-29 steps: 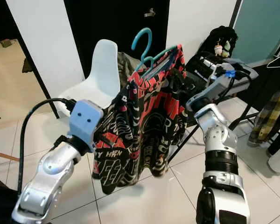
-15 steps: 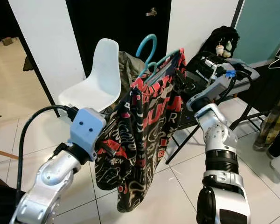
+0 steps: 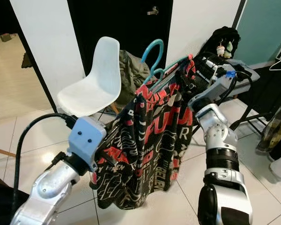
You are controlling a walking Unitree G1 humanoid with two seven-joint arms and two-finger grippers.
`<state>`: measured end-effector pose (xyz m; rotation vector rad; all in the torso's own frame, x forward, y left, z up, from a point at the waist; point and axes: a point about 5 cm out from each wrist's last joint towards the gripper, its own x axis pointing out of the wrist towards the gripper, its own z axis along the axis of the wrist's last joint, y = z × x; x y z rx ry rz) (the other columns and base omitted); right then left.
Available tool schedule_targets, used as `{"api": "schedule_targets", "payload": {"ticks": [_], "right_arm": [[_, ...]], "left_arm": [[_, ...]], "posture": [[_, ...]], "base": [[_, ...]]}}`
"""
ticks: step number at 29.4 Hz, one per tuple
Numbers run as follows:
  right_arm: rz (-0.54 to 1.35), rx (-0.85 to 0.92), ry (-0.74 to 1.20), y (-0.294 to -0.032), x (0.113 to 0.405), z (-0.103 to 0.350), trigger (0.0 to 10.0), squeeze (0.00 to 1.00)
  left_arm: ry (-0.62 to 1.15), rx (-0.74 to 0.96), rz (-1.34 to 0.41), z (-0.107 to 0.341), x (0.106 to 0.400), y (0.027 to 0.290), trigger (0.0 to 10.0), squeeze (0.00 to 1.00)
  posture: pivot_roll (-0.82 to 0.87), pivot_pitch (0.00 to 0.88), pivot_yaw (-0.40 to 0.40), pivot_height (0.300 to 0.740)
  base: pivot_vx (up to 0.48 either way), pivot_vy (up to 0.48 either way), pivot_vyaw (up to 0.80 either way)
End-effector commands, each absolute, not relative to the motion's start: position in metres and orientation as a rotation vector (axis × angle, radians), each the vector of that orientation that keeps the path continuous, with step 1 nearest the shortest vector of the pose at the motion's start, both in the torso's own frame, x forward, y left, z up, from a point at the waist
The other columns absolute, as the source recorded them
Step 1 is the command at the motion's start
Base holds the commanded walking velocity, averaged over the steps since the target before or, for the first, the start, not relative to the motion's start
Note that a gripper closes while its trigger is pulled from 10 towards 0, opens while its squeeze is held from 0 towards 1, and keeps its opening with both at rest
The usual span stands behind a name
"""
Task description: Hang hanger
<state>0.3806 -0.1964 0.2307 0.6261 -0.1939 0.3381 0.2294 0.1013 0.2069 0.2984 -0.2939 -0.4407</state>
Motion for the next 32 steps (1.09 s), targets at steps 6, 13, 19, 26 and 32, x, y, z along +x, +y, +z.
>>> {"api": "schedule_targets", "payload": {"ticks": [6,13,19,26,32], "right_arm": [[0.286,0.616,-0.187,-0.202,0.384,0.229,0.0,0.00],[0.291,0.607,-0.205,-0.203,0.383,0.233,0.0,0.00],[0.332,0.574,-0.205,-0.197,0.381,0.233,0.0,0.00],[0.490,0.539,-0.273,-0.179,0.372,0.248,0.0,0.00],[0.838,0.416,-0.353,-0.142,0.341,0.273,0.0,0.00]], "left_arm": [[-0.350,0.292,-0.450,0.217,0.222,0.100,10.0,0.00],[-0.338,0.292,-0.437,0.216,0.224,0.102,10.0,0.00],[-0.324,0.295,-0.406,0.215,0.231,0.107,10.0,0.00],[-0.267,0.317,-0.439,0.207,0.240,0.108,10.0,0.00],[-0.175,0.369,-0.528,0.191,0.243,0.107,10.0,0.00]], "posture": [[0.04,0.014,-0.076,0.740],[0.04,0.012,-0.076,0.740],[0.04,0.011,-0.075,0.740],[0.02,0.008,-0.061,0.740],[0.01,0.008,-0.049,0.740]], "base": [[0.000,0.000,0.00],[0.000,0.000,0.00],[0.000,0.000,0.00],[0.000,0.000,0.00],[0.000,0.000,0.00]]}}
